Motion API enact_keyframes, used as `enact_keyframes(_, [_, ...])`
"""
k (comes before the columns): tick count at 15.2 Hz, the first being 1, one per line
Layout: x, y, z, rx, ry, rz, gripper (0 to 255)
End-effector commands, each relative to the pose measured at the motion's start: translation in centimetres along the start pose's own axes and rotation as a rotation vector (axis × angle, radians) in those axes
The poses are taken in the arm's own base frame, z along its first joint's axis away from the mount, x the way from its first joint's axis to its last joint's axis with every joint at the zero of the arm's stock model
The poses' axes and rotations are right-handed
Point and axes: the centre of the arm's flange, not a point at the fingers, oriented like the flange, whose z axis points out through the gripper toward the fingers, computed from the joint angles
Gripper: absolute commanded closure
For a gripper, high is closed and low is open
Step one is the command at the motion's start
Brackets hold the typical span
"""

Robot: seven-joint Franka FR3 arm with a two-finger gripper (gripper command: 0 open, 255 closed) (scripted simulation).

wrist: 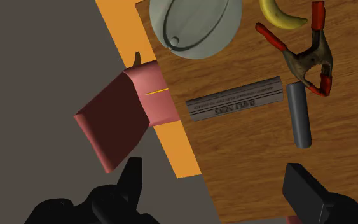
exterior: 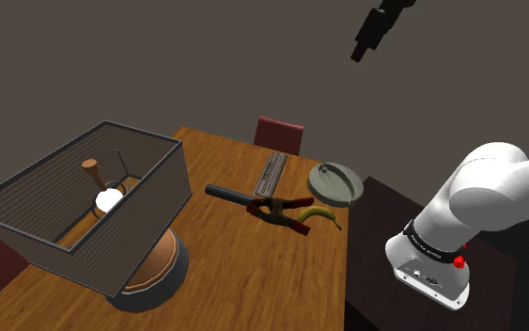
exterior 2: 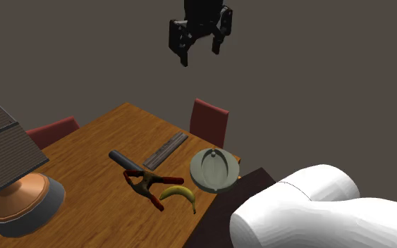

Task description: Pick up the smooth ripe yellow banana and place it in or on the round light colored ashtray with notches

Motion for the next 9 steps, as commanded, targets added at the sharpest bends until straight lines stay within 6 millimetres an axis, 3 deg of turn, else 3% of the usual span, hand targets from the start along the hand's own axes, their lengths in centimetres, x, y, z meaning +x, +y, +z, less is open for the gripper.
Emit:
enact_keyframes(1, [0.0, 0.0, 0.0, 0.000, 0.000, 0.000, 0])
enact_keyframes(9, [-0.2, -4.2, 9.5, 0.023, -0.076, -0.170, 0])
